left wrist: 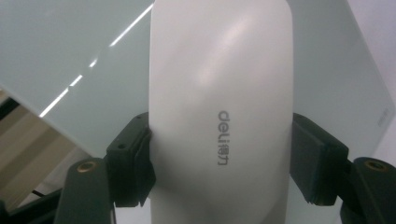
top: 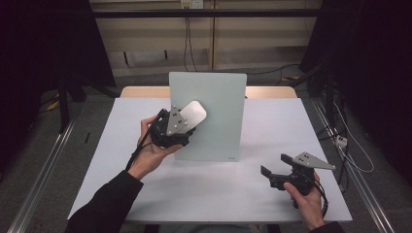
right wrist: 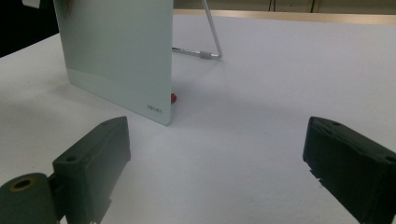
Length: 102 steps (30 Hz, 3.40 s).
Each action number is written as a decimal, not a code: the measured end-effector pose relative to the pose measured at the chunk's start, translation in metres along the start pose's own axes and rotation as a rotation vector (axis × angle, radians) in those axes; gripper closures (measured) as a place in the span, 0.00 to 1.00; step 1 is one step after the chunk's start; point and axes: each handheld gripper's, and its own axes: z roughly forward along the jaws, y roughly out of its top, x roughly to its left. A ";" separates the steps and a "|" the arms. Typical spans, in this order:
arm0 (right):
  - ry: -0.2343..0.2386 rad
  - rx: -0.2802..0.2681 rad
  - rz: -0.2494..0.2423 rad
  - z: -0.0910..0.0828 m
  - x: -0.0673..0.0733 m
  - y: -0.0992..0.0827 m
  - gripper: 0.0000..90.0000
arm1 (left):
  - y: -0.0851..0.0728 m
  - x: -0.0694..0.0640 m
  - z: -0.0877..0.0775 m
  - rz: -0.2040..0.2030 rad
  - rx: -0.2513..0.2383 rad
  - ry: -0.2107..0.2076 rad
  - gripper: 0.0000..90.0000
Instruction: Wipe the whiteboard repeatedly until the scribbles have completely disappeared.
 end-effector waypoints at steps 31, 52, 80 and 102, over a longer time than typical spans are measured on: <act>-0.002 -0.004 -0.001 -0.001 0.000 0.000 0.08 | -0.006 0.002 -0.003 0.003 0.013 -0.001 0.35; -0.003 -0.005 0.004 -0.002 -0.001 0.000 0.08 | -0.051 -0.047 0.010 0.087 0.131 -0.110 0.35; -0.002 -0.004 0.000 -0.001 0.000 0.000 0.08 | -0.054 -0.055 0.014 0.077 0.138 -0.123 0.35; -0.001 -0.003 -0.001 0.000 -0.001 0.000 0.08 | -0.011 -0.002 -0.002 -0.014 0.027 -0.030 0.35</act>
